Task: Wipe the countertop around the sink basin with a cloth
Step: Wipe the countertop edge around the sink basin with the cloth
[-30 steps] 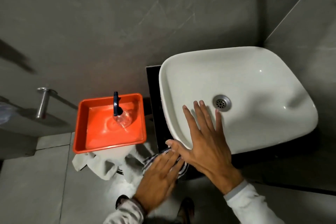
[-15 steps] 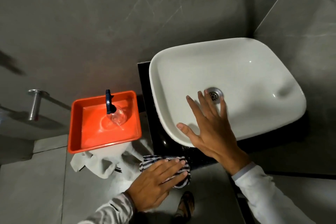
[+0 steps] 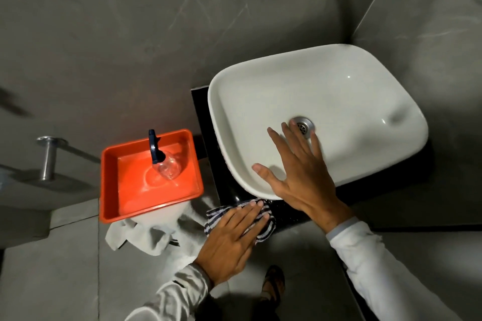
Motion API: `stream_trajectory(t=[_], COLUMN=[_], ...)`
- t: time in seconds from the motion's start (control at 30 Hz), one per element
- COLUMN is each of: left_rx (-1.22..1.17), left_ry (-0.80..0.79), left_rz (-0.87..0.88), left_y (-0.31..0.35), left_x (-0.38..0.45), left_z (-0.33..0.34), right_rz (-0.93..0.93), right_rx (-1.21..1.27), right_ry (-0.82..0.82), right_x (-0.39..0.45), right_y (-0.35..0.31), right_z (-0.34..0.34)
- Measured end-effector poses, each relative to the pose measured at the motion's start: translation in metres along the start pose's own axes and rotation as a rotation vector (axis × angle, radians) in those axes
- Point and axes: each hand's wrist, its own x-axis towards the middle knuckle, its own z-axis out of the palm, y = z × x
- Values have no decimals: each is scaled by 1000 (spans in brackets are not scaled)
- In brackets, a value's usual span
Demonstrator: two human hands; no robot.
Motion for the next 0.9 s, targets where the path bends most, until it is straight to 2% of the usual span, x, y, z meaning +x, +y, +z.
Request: stream_trajectory(t=[0.1, 0.2, 0.27, 0.33, 0.4, 0.53, 0.67, 0.9], left_rx=[-145, -286, -252, -187, -130, -49, -100, -85], left_ry=[13, 204, 337, 367, 324, 146, 81, 89], left_rz=[27, -180, -298, -328, -271, -171, -242, -250], left_y=[-16, -36, -55, -75, -91, -104, -93, -97], left_x=[-2, -6, -3, 12, 35, 86, 114, 116], left_z=[-12, -43, -69, -93, -112, -120, -111, -108], right_rz=[10, 51, 57, 32, 48, 368, 597, 624], right_rx=[116, 248, 275, 267, 217, 36, -5, -62], right_ry=[156, 469, 559, 477, 296, 0, -15, 55], right_x=[-2, -35, -75, -112, -129, -104, -72, -78], right_y=[-2, -17, -42, -76, -105, -141, -154, -138], right_z=[1, -3, 3, 25, 58, 105, 127, 144])
